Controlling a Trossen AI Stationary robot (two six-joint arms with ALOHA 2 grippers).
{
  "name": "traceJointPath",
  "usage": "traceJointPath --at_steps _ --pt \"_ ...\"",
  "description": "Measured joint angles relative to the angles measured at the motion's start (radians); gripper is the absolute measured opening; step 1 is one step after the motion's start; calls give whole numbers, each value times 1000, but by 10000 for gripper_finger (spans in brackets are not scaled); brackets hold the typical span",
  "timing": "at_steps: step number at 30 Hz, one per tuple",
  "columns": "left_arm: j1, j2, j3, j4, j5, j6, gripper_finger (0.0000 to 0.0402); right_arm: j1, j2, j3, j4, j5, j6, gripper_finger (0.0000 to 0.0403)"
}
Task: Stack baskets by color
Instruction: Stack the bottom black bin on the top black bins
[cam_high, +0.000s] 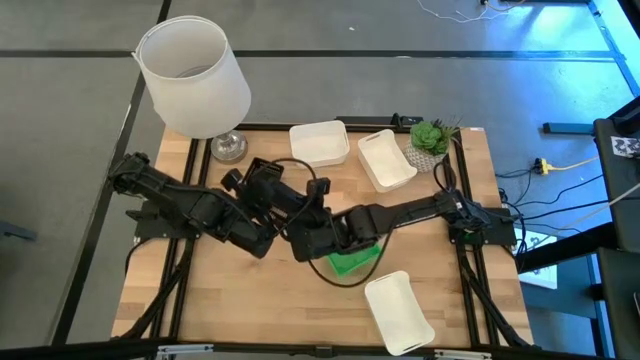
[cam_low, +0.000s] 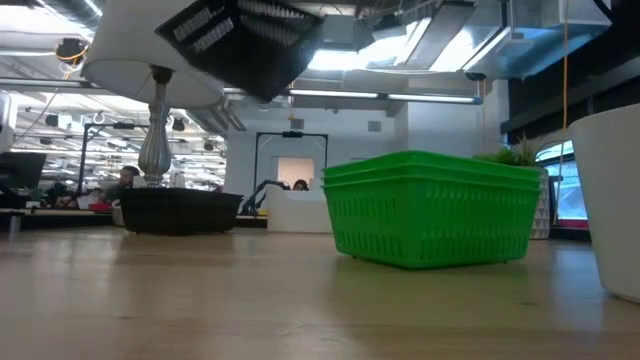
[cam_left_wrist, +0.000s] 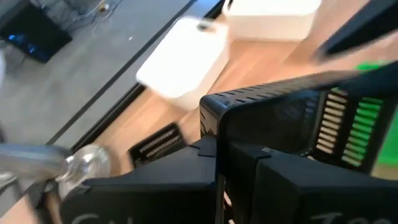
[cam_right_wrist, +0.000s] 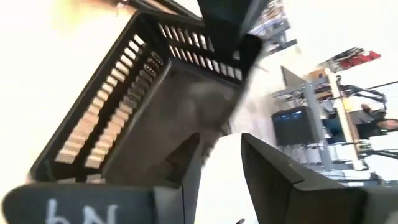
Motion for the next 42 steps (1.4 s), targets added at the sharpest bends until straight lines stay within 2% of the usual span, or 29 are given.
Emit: traceJointPath --at_steps 6,9,15,22,25,28,32,37,42 --pt "42 1 -1 -61 19 -60 0 48 -30 2 -10 158 -25 118" --pt "68 1 -1 -72 17 -101 0 67 -59 2 -12 173 -21 118" --pt "155 -10 -4 -139 71 -313 0 95 -122 2 -18 194 -19 118" --pt "213 -31 -44 -137 82 -509 0 125 -203 2 -126 390 -20 118" --pt "229 -30 -70 -134 108 -576 0 140 -242 2 -193 442 -22 118" --pt "230 -63 -127 -133 169 -654 0 150 -287 1 -252 455 -27 118" --pt "232 -88 -246 -136 189 -850 0 161 -348 1 -303 454 -14 118" --pt "224 -147 -374 -133 183 -1111 0 177 -399 1 -309 450 -17 118" --pt "214 -166 -430 -123 138 -1298 0 181 -425 1 -342 449 -15 118"
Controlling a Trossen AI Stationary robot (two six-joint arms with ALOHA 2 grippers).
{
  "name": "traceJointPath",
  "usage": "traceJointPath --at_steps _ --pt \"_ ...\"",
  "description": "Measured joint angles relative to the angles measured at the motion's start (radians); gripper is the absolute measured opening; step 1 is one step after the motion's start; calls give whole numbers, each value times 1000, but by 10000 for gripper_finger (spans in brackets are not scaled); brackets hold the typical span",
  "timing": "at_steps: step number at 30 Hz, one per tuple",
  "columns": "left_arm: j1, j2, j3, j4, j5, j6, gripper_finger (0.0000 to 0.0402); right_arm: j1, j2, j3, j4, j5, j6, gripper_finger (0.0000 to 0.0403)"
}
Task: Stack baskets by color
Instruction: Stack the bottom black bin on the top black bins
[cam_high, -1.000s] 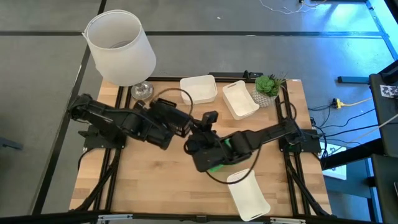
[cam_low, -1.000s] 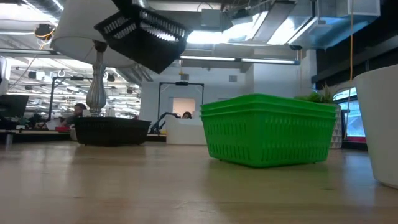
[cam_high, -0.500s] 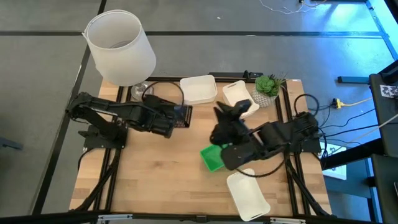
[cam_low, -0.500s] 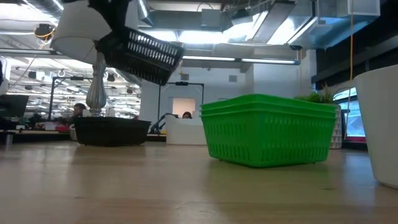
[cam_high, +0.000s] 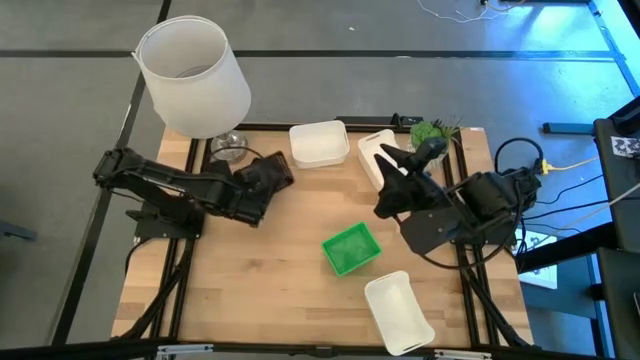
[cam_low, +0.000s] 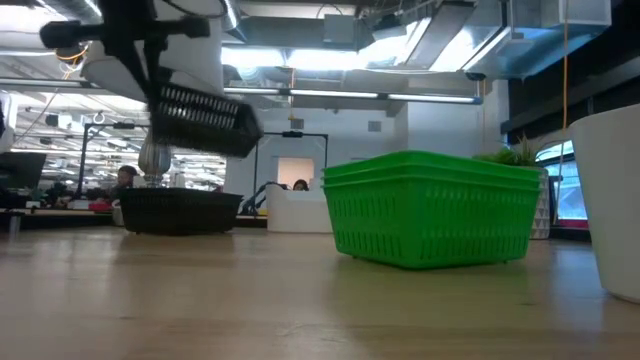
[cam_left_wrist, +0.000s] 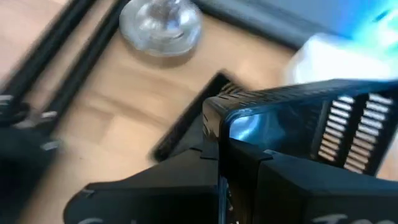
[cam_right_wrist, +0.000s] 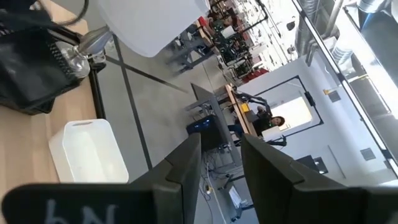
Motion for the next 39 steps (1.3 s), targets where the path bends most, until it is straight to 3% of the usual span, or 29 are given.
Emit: traceJointPath --at_steps 3,10,16,20,39 --pt "4 1 -25 36 -72 -47 0 0 -3 0 -4 -2 -1 118" --pt "66 0 -87 189 -108 -64 0 0 -5 0 -9 -29 0 118" --pt "87 1 -121 228 -85 -58 0 0 -5 0 -10 -29 0 118" --pt "73 1 -131 226 -12 -41 0 0 -5 0 -10 -29 0 118" --pt "65 1 -234 346 50 -39 0 0 -4 0 -9 -29 1 118"
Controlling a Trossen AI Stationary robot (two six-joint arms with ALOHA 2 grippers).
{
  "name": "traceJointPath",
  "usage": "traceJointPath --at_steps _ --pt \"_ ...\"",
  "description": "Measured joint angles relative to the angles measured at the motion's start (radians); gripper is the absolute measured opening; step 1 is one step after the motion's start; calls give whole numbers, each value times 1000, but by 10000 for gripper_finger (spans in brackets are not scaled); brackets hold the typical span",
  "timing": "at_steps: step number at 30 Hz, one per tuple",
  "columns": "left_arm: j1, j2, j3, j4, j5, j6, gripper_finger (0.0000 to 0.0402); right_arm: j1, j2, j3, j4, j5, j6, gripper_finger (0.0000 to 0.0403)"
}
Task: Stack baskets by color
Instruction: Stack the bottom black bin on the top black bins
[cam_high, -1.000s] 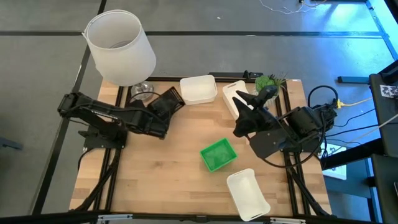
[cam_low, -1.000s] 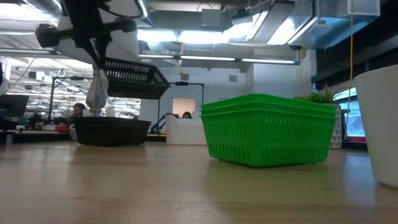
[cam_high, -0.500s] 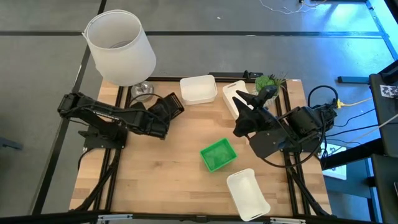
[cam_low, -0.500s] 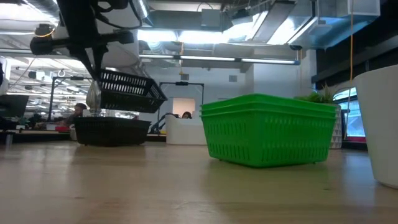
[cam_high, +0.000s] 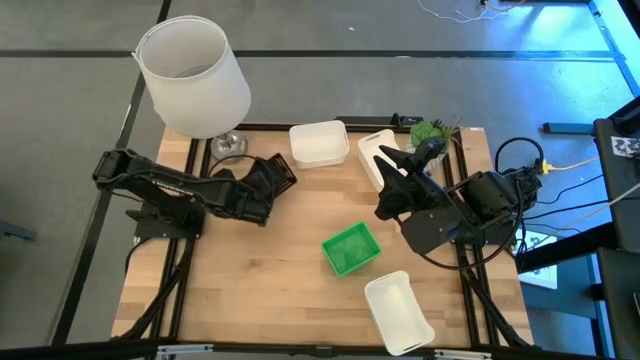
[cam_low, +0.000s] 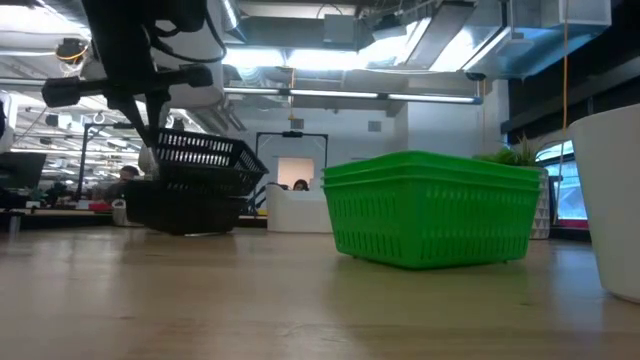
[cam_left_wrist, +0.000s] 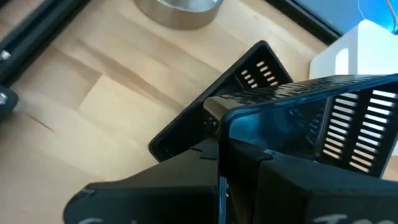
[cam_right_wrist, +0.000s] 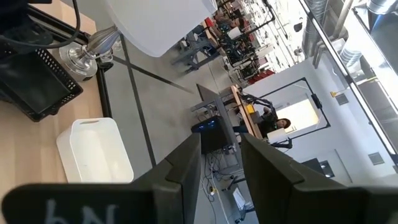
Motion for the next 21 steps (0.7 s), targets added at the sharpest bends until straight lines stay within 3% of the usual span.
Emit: traceJointPath --at_steps 9,15,21 --pt "12 0 0 -1 152 108 33 0 0 0 1 0 0 118" --pt "62 0 0 -5 263 97 53 0 0 0 1 0 0 118" --pt "69 0 0 -6 276 104 51 0 0 0 1 0 0 118"
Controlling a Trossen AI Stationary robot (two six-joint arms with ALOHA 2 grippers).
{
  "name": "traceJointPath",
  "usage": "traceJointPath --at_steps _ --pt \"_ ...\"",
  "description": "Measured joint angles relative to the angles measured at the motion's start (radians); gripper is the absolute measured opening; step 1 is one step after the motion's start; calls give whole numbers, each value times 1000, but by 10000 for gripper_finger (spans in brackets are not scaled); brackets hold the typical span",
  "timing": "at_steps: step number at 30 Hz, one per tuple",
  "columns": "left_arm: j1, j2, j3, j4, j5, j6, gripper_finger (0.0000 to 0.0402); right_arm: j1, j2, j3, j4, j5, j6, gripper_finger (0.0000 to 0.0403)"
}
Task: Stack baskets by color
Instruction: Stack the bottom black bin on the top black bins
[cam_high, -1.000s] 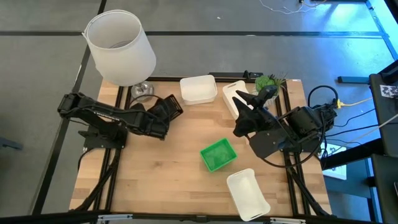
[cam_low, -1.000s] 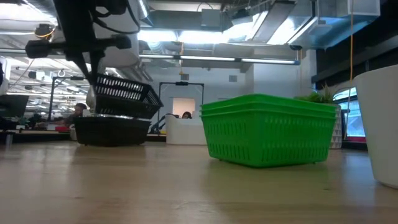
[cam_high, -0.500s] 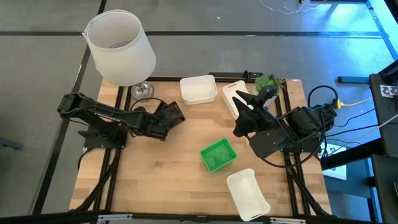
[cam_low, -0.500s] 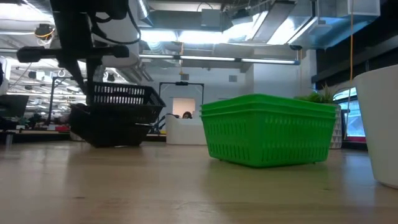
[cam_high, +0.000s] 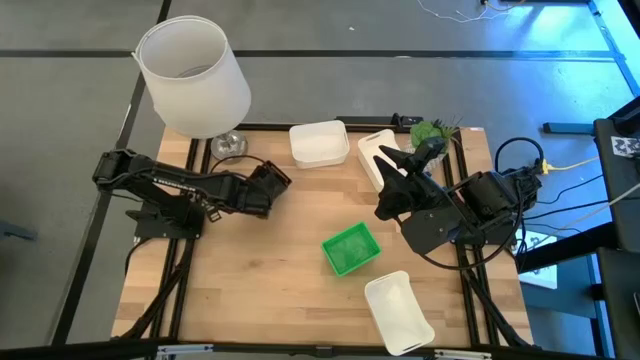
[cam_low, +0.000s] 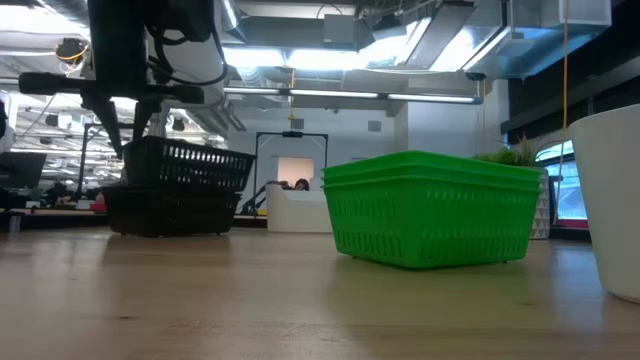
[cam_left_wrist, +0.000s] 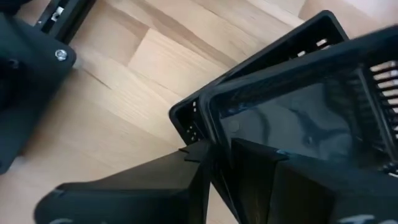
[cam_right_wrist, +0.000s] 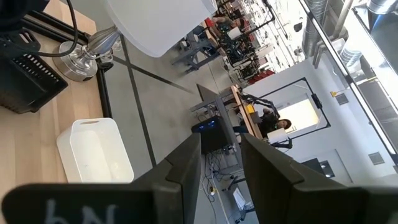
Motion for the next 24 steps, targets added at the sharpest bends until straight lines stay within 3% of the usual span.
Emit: traceJointPath --at_steps 8,14,18,24 --pt "-18 -61 1 -54 -6 -4 54 0 0 0 0 -5 0 118" --pt "-45 -126 2 -74 -56 -6 53 -9 1 0 0 -138 8 118" --pt "-86 -153 49 -90 -171 65 51 -65 1 0 -3 -339 -17 118" --pt "-169 -195 170 -79 -292 402 54 -241 1 -28 91 -815 -84 114"
